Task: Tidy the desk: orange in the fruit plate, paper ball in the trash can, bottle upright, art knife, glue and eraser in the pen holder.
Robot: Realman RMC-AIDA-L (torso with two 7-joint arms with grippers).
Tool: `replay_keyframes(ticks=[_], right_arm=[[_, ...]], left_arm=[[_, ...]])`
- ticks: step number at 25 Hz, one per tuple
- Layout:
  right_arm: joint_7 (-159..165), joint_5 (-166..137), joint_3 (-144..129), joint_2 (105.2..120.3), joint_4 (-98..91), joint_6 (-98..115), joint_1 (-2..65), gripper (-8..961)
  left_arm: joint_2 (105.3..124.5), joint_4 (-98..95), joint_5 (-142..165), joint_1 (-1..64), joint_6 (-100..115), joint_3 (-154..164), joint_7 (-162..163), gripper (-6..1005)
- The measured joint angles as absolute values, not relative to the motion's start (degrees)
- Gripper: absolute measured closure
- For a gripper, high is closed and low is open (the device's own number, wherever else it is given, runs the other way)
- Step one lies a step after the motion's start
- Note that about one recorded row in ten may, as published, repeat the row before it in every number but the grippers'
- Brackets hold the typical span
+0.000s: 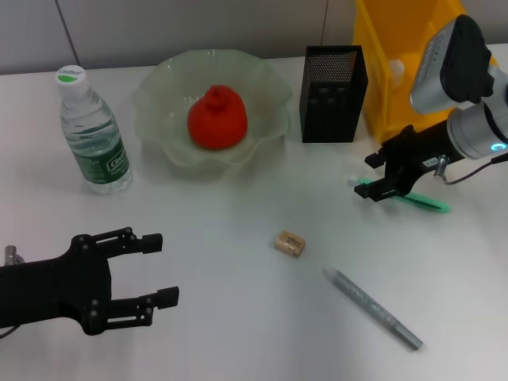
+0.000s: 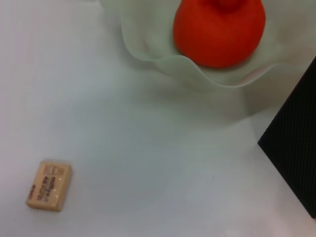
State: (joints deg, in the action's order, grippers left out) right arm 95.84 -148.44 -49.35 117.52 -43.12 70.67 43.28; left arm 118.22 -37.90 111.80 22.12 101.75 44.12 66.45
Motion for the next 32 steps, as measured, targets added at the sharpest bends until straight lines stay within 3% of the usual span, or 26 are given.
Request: replay_keyframes(ticks=[11,22,32], right_arm=[[95.56,-148.35,-49.30,117.51,-42.23,69.80,42.84,378],[95.45,-148.35,-49.30,117.51,-41.45,69.33,42.76,667],[95.44,-148.35,-49.51,117.51,-40.63,67.47,42.40,719]], left_arm=[[118.21,-37.04,111.80,22.69,100.79,44.66,66.67,214],[118.21,-37.00,111.80,22.94,100.56,44.74,66.63,214],[118.21,-36.64,111.80,22.99,100.22,44.74,66.56,214]])
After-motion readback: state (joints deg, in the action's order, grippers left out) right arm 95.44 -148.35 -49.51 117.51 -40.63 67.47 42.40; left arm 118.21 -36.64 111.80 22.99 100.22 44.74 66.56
